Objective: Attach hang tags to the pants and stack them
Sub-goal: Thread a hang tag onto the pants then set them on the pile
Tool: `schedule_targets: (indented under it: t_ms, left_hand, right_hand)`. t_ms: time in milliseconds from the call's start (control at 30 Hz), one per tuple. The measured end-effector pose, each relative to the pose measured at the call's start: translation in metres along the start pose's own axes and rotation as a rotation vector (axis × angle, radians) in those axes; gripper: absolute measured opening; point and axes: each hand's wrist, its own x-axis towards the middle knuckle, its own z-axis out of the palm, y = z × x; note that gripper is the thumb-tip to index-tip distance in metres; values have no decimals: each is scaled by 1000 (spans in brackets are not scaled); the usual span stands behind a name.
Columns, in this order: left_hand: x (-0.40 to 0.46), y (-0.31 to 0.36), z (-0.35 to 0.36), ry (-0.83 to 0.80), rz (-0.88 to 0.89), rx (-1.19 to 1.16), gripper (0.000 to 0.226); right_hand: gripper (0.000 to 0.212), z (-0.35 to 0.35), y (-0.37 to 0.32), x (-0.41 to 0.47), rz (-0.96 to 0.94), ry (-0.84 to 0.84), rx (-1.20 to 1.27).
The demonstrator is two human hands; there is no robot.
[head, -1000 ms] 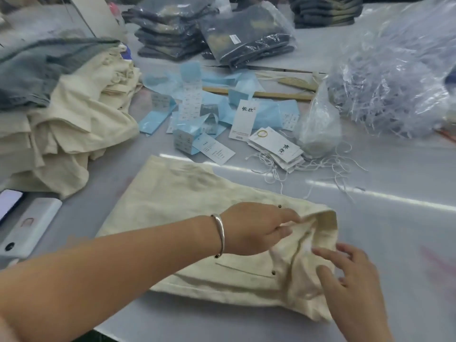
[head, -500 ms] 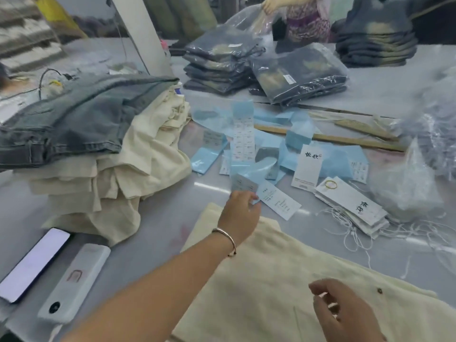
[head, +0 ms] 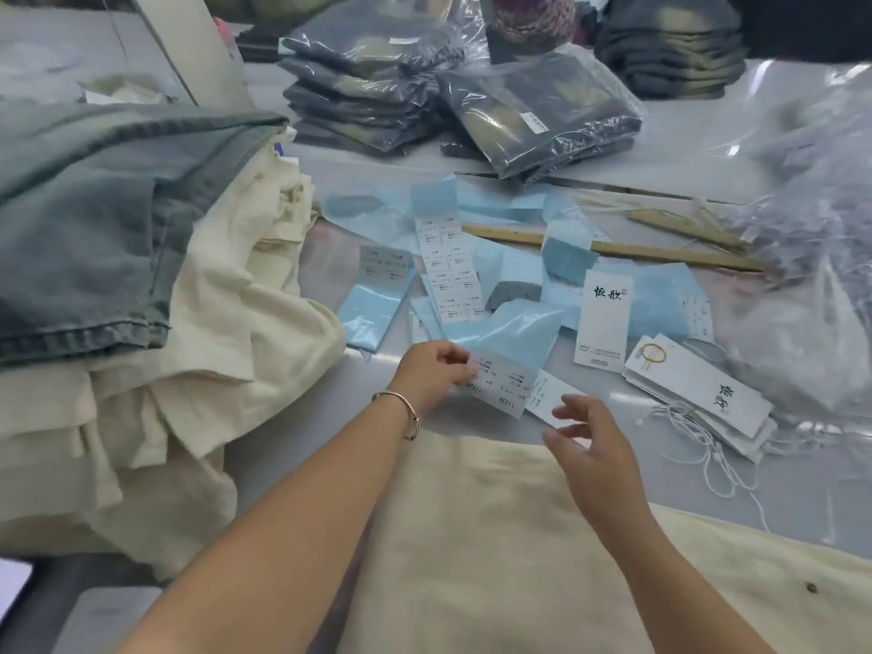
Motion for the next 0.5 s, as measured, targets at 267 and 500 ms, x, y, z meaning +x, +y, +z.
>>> schedule_targets:
  t_ms: [267,500]
  left_hand:
    - [-4,6,-1,-113,-82,-82,17]
    - [20,0,0,288,-11,-98,10]
  right_hand:
    - [32,26,-11,64,255,45,160]
    - [42,9,18,84,302,390,-47]
